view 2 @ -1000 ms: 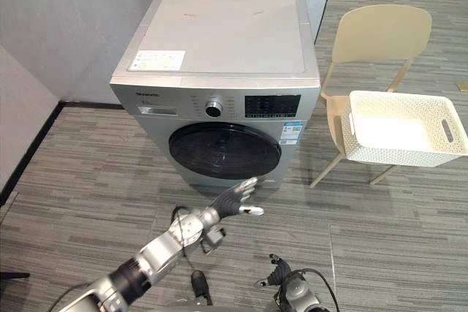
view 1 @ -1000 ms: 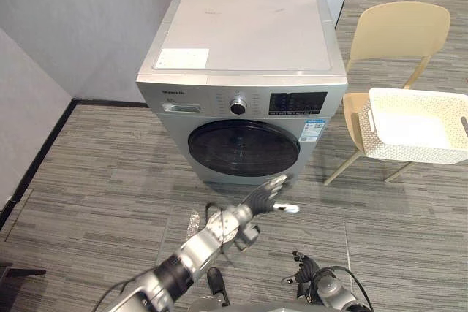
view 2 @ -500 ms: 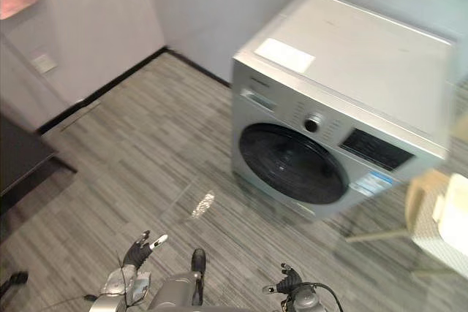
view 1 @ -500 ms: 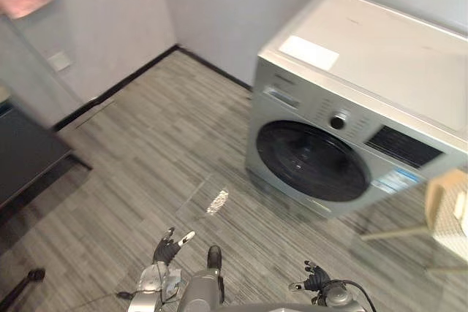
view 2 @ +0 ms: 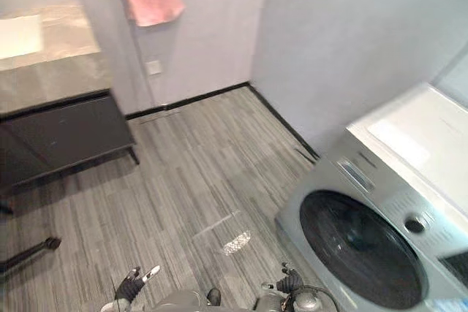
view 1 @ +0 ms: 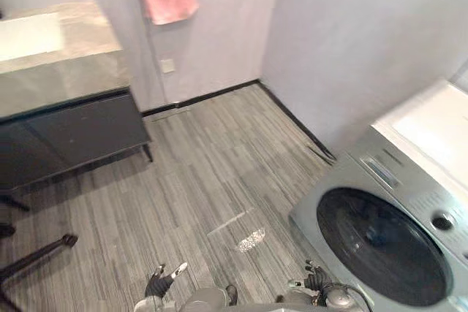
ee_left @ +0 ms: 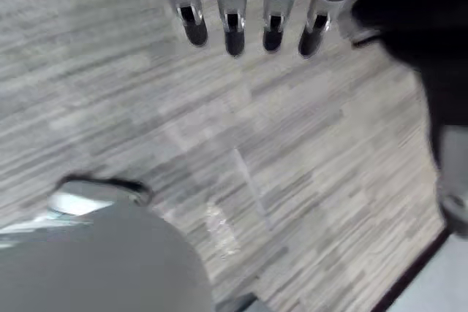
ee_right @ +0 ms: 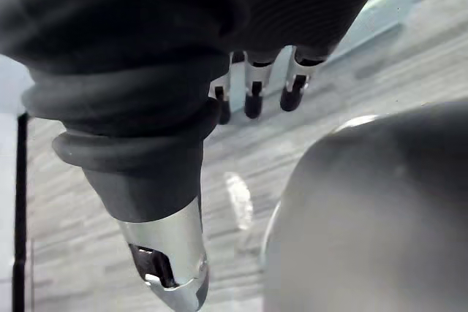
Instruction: Pick up the laundry basket with both hands and put the clothes into the washing machine.
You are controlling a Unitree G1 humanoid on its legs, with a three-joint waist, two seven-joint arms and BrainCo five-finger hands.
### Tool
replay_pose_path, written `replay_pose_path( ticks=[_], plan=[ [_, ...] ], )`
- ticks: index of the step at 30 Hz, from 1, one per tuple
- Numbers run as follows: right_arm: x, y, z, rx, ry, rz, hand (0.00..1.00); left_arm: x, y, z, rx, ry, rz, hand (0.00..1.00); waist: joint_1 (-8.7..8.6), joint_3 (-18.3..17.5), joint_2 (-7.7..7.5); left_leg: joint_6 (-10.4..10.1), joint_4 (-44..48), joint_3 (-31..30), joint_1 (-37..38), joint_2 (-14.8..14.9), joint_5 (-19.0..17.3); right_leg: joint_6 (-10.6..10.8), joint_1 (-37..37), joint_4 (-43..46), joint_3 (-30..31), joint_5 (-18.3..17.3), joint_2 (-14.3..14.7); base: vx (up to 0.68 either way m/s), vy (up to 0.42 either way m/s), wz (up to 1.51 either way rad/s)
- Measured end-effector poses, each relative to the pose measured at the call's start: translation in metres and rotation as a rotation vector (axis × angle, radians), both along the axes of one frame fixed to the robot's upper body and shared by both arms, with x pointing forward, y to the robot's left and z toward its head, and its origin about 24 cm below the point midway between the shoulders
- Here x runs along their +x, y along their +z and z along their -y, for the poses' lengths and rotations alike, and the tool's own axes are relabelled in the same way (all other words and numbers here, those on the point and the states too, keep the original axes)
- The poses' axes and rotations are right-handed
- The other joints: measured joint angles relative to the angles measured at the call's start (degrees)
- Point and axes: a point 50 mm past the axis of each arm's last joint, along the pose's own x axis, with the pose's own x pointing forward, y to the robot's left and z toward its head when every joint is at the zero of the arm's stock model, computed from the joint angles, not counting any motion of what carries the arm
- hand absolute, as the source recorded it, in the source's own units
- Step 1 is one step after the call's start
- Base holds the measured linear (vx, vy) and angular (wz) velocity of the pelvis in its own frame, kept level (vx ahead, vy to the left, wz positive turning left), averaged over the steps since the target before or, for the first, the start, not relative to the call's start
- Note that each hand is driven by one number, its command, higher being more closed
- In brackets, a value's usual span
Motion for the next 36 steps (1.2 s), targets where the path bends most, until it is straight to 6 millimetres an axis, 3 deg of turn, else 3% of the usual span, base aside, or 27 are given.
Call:
replay_pose_path(
  ticks=[2, 4, 7, 8, 9, 10, 11, 13, 14, 15, 16, 17, 20, 21, 22, 23, 24, 26, 29, 32, 36],
  plan=[
    [0.001, 0.001, 0.001, 0.013, -0.027, 0.013, 0.00, 0.009, 0.002, 0.004, -0.004, -0.009, 0.021, 0.00, -0.16, 0.7, 0.42, 0.5, 0.4, -4.2, 1.7, -0.4, -0.5, 0.7, -1.9, -7.9, 7.6, 0.0, 4.6, 0.31, -0.042, 1.21],
    [0.001, 0.002, 0.002, 0.033, -0.079, 0.032, 0.00, 0.014, 0.001, 0.012, -0.025, -0.009, 0.033, 0.00, -0.80, 1.0, 0.81, 0.7, 1.0, -10.0, 4.2, -0.7, -0.4, 0.8, -2.6, -12.8, 12.9, 1.3, 7.3, 0.38, -0.066, 1.47],
    [-0.004, 0.001, 0.002, 0.048, -0.129, 0.024, 0.00, 0.016, 0.001, 0.025, -0.053, -0.009, 0.051, 0.00, -0.57, 0.9, 0.40, -2.1, 1.8, -15.8, 8.2, -1.5, -2.1, -0.8, -2.3, -14.7, 12.0, 4.9, 6.6, 0.37, -0.108, 1.59],
    [-0.008, 0.000, 0.001, 0.053, -0.136, 0.016, 0.00, 0.015, 0.001, 0.029, -0.060, -0.008, 0.052, 0.00, -0.39, 0.7, -0.06, -4.1, 3.6, -17.3, 8.8, -2.0, -3.4, -1.2, -1.5, -16.2, 9.5, 7.4, 5.4, 0.37, -0.143, 1.48],
    [-0.013, -0.001, -0.003, 0.065, -0.144, 0.012, 0.00, 0.016, 0.002, 0.027, -0.051, -0.012, 0.058, 0.00, -0.32, 0.2, -0.95, -5.5, 6.3, -17.5, 8.7, -2.4, -6.2, -2.9, -1.0, -18.4, 6.8, 13.1, 4.3, 0.44, -0.195, 1.45],
    [-0.012, -0.001, -0.003, 0.067, -0.150, 0.019, 0.00, 0.015, 0.001, 0.025, -0.047, 0.000, 0.053, 0.00, -0.22, -0.1, -1.12, -5.4, 8.0, -17.6, 8.7, -1.9, -8.0, -3.2, -0.2, -18.2, 5.6, 11.7, 4.3, 0.33, -0.192, 1.21],
    [-0.010, 0.000, -0.003, 0.063, -0.145, 0.028, 0.00, 0.014, 0.001, 0.027, -0.061, 0.029, 0.053, 0.00, 0.16, 0.2, 0.73, -5.8, 13.2, -16.8, 6.9, -0.7, -9.2, -4.2, 0.8, -18.4, 2.6, 11.1, 5.9, 0.36, -0.258, 0.86],
    [-0.008, 0.002, 0.002, 0.046, -0.131, 0.037, 0.00, 0.012, 0.000, 0.028, -0.074, 0.081, 0.061, 0.00, 0.31, 0.7, 2.42, -6.6, 24.4, -12.1, 2.4, 0.7, -8.4, -5.7, 3.8, -20.7, 0.0, 10.2, 7.9, 0.23, -0.208, 0.53],
    [-0.008, 0.002, 0.002, 0.040, -0.118, 0.037, 0.00, 0.013, 0.001, 0.029, -0.083, 0.105, 0.071, 0.00, 0.60, 0.8, 3.40, -5.7, 31.0, -8.3, -0.1, 2.1, -6.9, -6.2, 5.9, -22.1, -0.2, 10.0, 9.5, 0.22, -0.137, 0.01],
    [-0.008, 0.002, -0.001, 0.041, -0.102, 0.034, 0.00, 0.012, 0.001, 0.028, -0.084, 0.120, 0.073, 0.00, 1.15, 0.8, 3.47, -5.6, 38.4, -2.6, -3.4, 5.2, -4.8, -7.3, 8.6, -23.3, 0.2, 10.0, 10.5, 0.27, -0.131, -0.11],
    [-0.008, 0.001, -0.004, 0.048, -0.099, 0.030, 0.00, 0.014, 0.003, 0.025, -0.071, 0.108, 0.080, 0.00, 1.39, 1.0, 2.90, -5.0, 41.7, 2.8, -5.4, 9.5, -6.2, -7.7, 10.6, -24.2, 0.1, 9.9, 10.7, 0.31, -0.171, -0.15],
    [-0.008, 0.001, -0.004, 0.050, -0.106, 0.027, 0.00, 0.015, 0.003, 0.025, -0.071, 0.110, 0.080, 0.00, 1.15, 1.1, 2.52, -5.7, 42.3, 5.9, -6.3, 12.8, -6.8, -8.0, 11.7, -24.5, 0.1, 10.1, 10.6, 0.21, -0.145, -0.02],
    [-0.009, 0.000, -0.004, 0.050, -0.109, 0.022, 0.00, 0.014, 0.001, 0.026, -0.066, 0.114, 0.068, 0.00, 0.44, 1.1, 2.30, -9.7, 34.0, 12.7, -7.7, 19.2, -9.1, -8.0, 14.7, -28.3, 0.2, 10.1, 9.1, 0.09, -0.029, 0.03],
    [-0.009, 0.000, -0.002, 0.049, -0.122, 0.017, 0.00, 0.015, 0.001, 0.027, -0.068, 0.109, 0.067, 0.00, 0.40, 1.0, 2.67, -10.7, 22.7, 14.0, -7.7, 18.8, -9.1, -7.3, 14.4, -29.6, 0.3, 10.4, 7.9, 0.04, 0.128, 0.06],
    [-0.009, 0.000, 0.001, 0.044, -0.128, 0.015, 0.00, 0.015, 0.000, 0.028, -0.070, 0.107, 0.064, 0.00, 0.42, 1.0, 3.14, -11.3, 17.9, 14.3, -7.2, 18.5, -8.5, -6.6, 14.2, -29.8, 0.4, 10.5, 7.6, 0.02, 0.202, -0.01],
    [-0.011, -0.001, 0.007, 0.028, -0.129, 0.005, 0.00, 0.010, -0.002, 0.031, -0.080, 0.109, 0.047, 0.00, 0.69, 0.3, 4.79, -11.2, 9.3, 14.0, -6.0, 18.1, -4.0, -5.4, 13.0, -29.4, 1.0, 10.0, 7.6, 0.00, 0.205, -0.13],
    [-0.010, -0.001, 0.009, 0.022, -0.126, -0.003, 0.00, 0.011, -0.003, 0.030, -0.080, 0.116, 0.048, 0.00, 0.88, 0.2, 4.96, -9.2, 8.3, 14.4, -5.3, 17.5, -3.2, -4.6, 12.6, -29.0, 1.9, 9.6, 7.0, 0.02, 0.216, -0.19],
    [-0.010, -0.002, 0.007, 0.028, -0.120, -0.009, 0.00, 0.009, -0.003, 0.028, -0.070, 0.111, 0.042, 0.00, 0.57, -0.1, 3.93, -8.6, 6.1, 15.5, -3.7, 15.6, -3.2, -3.2, 12.6, -28.8, 2.8, 9.2, 5.1, 0.07, 0.203, -0.19],
    [-0.010, -0.002, 0.001, 0.031, -0.102, -0.009, 0.00, 0.007, -0.004, 0.024, -0.059, 0.103, 0.033, 0.00, 0.49, -0.3, 2.73, -6.1, 5.5, 19.3, -0.7, 13.3, -4.9, -0.2, 11.4, -22.9, 5.3, 6.4, 1.9, 0.09, 0.173, -0.37],
    [-0.010, -0.003, -0.003, 0.032, -0.076, -0.014, 0.00, 0.004, -0.006, 0.021, -0.034, 0.053, 0.004, 0.00, 0.25, -1.5, 2.84, -4.8, 3.5, 21.4, 1.2, 12.7, -4.2, 0.4, 9.0, -18.7, 4.3, 5.9, 0.2, 0.11, 0.121, -0.30],
    [-0.008, -0.003, -0.007, 0.036, -0.039, -0.012, 0.00, 0.004, -0.006, 0.017, 0.001, -0.024, -0.016, 0.00, -1.03, -2.3, 2.13, -5.7, 2.5, 20.5, 1.8, 12.9, -3.1, 0.3, 6.8, -21.2, -0.2, 6.7, -1.7, 0.12, -0.024, 0.03]
  ],
)
